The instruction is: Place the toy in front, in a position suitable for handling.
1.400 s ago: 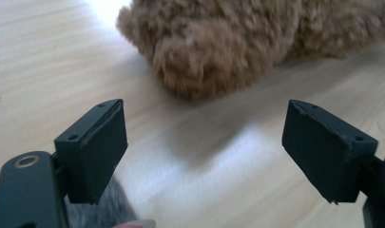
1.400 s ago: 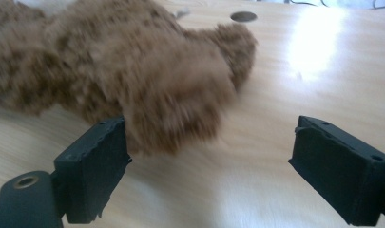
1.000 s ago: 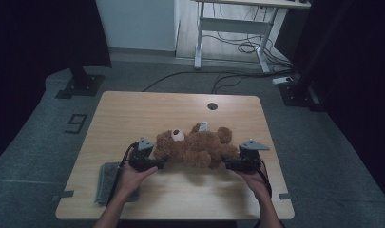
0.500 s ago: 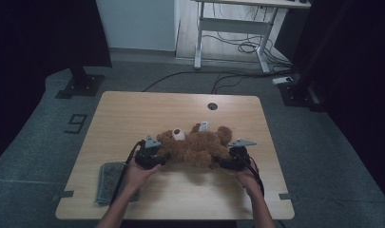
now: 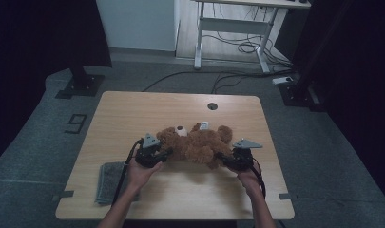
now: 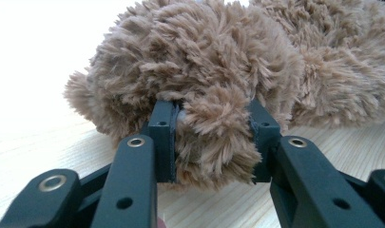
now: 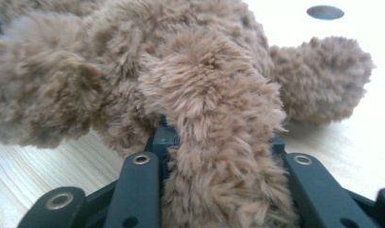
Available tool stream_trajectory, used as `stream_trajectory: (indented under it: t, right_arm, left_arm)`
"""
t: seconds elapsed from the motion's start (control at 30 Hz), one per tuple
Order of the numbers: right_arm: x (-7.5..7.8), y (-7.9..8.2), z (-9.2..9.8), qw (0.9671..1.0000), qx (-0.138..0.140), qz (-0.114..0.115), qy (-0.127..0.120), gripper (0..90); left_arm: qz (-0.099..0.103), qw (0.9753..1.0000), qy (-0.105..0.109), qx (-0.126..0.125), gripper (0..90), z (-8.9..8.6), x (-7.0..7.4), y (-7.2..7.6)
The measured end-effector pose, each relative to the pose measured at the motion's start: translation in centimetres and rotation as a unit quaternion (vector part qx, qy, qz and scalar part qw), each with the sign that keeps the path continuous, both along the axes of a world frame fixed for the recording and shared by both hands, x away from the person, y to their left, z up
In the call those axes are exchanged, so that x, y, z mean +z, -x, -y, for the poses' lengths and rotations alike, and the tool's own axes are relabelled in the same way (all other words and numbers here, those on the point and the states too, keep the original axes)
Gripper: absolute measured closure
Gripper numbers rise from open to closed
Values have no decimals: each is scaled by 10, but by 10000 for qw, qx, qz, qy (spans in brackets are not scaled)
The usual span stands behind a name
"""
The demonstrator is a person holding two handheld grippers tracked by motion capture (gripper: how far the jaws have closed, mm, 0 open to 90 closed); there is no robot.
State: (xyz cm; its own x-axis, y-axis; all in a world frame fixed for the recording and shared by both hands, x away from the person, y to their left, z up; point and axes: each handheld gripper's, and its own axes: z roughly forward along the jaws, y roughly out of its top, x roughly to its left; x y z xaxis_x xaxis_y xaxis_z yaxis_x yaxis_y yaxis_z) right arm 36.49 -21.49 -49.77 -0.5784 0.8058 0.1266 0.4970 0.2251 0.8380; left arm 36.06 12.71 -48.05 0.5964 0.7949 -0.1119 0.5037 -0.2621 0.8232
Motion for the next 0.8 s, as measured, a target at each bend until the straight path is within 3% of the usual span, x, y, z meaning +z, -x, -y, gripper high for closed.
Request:
stream_trajectory:
  t: [0.23, 0.43, 0.8]
  right_arm:
    - [12, 9, 0, 9991, 53, 393, -168, 650]
    - [23, 17, -3, 9981, 161, 544, -232, 649]
    - [25, 29, -12, 9971, 449, 616, -81, 647]
  left_arm:
    - [105, 9998, 159, -42, 652, -3, 11, 4]
    - [318, 9991, 231, -124, 657, -11, 27, 21]
    - [292, 9988, 353, -181, 656, -26, 22, 49]
